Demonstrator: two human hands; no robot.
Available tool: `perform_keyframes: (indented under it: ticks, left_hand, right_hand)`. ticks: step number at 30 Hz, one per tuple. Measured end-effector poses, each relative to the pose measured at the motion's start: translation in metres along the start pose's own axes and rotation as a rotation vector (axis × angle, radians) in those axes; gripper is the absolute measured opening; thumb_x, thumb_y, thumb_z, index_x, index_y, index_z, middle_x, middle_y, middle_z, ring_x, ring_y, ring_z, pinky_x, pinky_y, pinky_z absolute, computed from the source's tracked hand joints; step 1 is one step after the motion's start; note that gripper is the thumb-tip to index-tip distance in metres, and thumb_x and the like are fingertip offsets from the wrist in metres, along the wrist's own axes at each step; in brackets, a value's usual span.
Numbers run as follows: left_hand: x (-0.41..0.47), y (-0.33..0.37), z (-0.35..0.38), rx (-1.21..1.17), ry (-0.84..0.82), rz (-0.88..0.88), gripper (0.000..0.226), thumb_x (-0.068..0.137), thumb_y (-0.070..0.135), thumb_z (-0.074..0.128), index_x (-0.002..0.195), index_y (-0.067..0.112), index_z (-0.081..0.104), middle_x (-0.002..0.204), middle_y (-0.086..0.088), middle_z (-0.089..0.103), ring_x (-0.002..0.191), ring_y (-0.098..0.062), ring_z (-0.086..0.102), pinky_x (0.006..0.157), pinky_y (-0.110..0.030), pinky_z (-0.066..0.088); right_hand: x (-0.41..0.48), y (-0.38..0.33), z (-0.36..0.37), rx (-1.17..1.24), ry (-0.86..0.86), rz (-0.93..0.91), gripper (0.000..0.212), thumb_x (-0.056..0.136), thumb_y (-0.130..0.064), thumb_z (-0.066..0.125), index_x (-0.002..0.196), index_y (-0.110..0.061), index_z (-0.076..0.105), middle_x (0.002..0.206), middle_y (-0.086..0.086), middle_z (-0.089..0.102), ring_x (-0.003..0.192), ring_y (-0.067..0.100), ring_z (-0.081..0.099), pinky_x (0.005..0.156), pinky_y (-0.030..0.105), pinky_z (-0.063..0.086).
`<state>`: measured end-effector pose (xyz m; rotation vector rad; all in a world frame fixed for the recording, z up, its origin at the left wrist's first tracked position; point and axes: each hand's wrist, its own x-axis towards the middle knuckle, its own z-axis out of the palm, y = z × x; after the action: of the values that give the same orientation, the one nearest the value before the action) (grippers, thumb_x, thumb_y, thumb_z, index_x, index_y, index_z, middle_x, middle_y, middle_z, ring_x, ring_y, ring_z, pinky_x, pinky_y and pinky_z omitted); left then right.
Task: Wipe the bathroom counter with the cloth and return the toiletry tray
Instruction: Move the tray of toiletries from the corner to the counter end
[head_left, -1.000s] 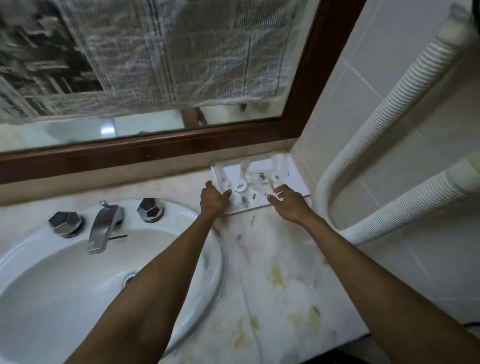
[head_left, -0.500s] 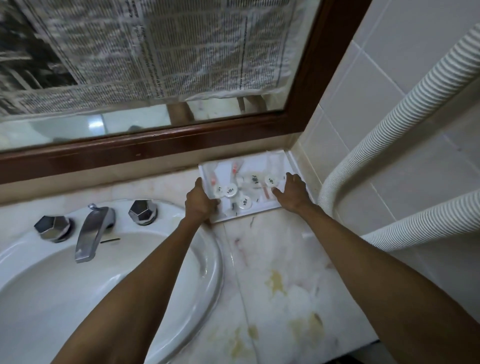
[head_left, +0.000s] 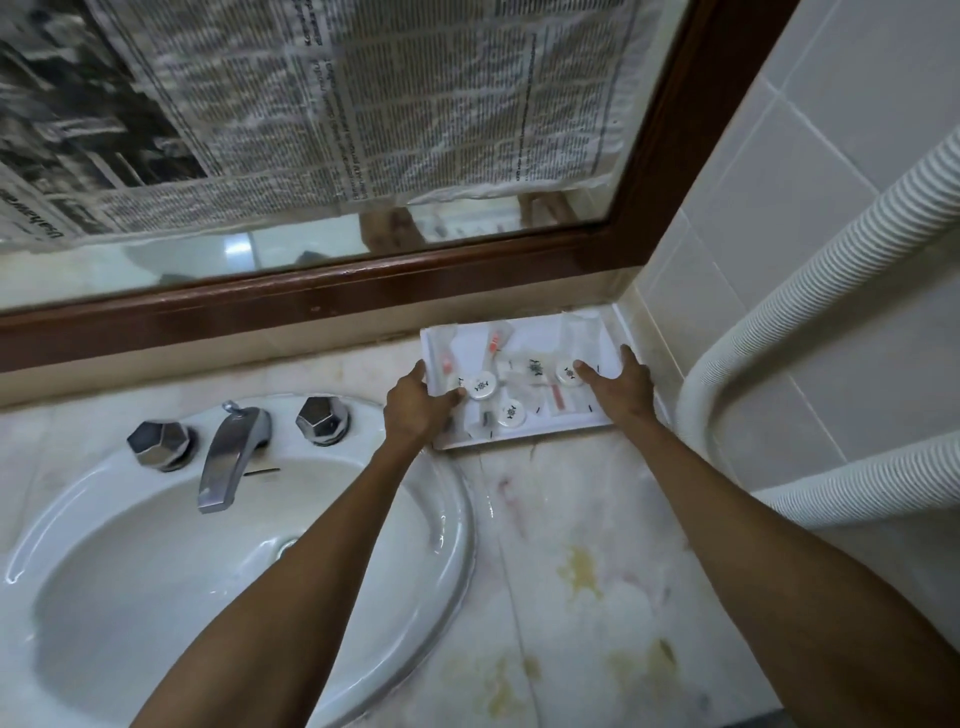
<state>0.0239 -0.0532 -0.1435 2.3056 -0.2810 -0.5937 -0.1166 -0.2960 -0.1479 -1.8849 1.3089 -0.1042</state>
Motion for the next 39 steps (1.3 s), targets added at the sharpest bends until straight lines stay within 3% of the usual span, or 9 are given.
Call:
perform_keyframes:
  ticks: [4,7,11,15,19,23,27,34,39]
  left_hand:
    - [-0.023,-0.004,-0.022,-0.004,0.030,0.043,0.063,0.071,0.060,0.072,0.118,0.021,0.061,0.086,-0.006,0.074,0.085,-0.030,0.070,0.072,-0.038,0.053]
    - [-0.046,-0.012,-0.041,-0.040,0.049,0.092,0.050,0.074,0.051,0.079,0.112,0.024,0.062,0.084,0.000,0.074,0.080,-0.026,0.070,0.070,-0.035,0.054]
    - [-0.078,-0.025,-0.076,-0.093,0.110,0.164,0.052,0.072,0.037,0.086,0.115,0.021,0.061,0.085,0.003,0.069,0.079,-0.022,0.068,0.061,-0.029,0.048]
    - [-0.108,-0.041,-0.119,-0.105,0.207,0.230,0.065,0.069,0.035,0.087,0.125,0.025,0.057,0.095,0.005,0.070,0.087,-0.022,0.066,0.073,-0.034,0.053]
    - [-0.143,-0.074,-0.176,-0.113,0.261,0.257,0.068,0.069,0.036,0.088,0.129,0.025,0.058,0.096,0.006,0.068,0.090,-0.022,0.066,0.076,-0.034,0.054]
    - [-0.183,-0.122,-0.229,-0.144,0.303,0.213,0.066,0.068,0.033,0.088,0.126,0.026,0.057,0.092,0.008,0.066,0.090,-0.022,0.066,0.075,-0.033,0.052]
    - [-0.226,-0.179,-0.280,-0.182,0.392,0.145,0.074,0.064,0.036,0.089,0.130,0.027,0.057,0.084,0.008,0.064,0.090,-0.022,0.066,0.078,-0.035,0.051]
    - [-0.300,-0.280,-0.363,-0.237,0.517,0.040,0.089,0.066,0.029,0.091,0.144,0.022,0.048,0.091,0.002,0.062,0.093,-0.024,0.064,0.086,-0.039,0.054]
    - [-0.344,-0.352,-0.419,-0.250,0.613,-0.055,0.095,0.065,0.033,0.091,0.147,0.020,0.045,0.101,-0.006,0.068,0.097,-0.025,0.064,0.087,-0.040,0.053]
  right_hand:
    - [-0.027,-0.002,-0.002,0.021,-0.014,-0.018,0.103,0.075,-0.058,0.076,0.154,-0.015,0.028,0.150,0.018,0.033,0.143,0.033,0.031,0.116,0.041,0.028]
    - [-0.053,-0.007,-0.004,0.051,-0.043,-0.044,0.109,0.068,-0.060,0.080,0.154,-0.015,0.029,0.149,0.014,0.034,0.143,0.030,0.033,0.117,0.039,0.030]
    - [-0.096,-0.023,-0.003,0.049,-0.059,-0.110,0.114,0.057,-0.061,0.087,0.149,-0.017,0.036,0.141,0.013,0.041,0.135,0.031,0.042,0.111,0.041,0.039]
    - [-0.136,-0.046,0.011,0.011,-0.025,-0.200,0.105,0.043,-0.065,0.089,0.131,-0.022,0.052,0.123,0.012,0.050,0.116,0.031,0.055,0.099,0.043,0.050]
    - [-0.191,-0.077,0.037,-0.011,-0.032,-0.298,0.093,0.046,-0.056,0.092,0.123,-0.021,0.054,0.118,0.012,0.052,0.112,0.031,0.054,0.095,0.042,0.051]
    - [-0.251,-0.102,0.076,0.009,-0.058,-0.374,0.090,0.051,-0.047,0.094,0.126,-0.019,0.053,0.118,0.014,0.049,0.115,0.031,0.052,0.096,0.038,0.049]
    - [-0.311,-0.121,0.120,-0.013,-0.115,-0.459,0.085,0.053,-0.048,0.092,0.122,-0.019,0.053,0.116,0.014,0.050,0.117,0.029,0.046,0.084,0.031,0.041]
    - [-0.413,-0.158,0.211,-0.024,-0.198,-0.585,0.103,0.035,-0.067,0.085,0.119,-0.016,0.055,0.117,0.012,0.057,0.111,0.029,0.052,0.090,0.038,0.050]
    - [-0.484,-0.190,0.279,-0.059,-0.312,-0.683,0.097,0.043,-0.061,0.087,0.123,-0.020,0.052,0.118,0.012,0.055,0.110,0.029,0.052,0.091,0.041,0.050]
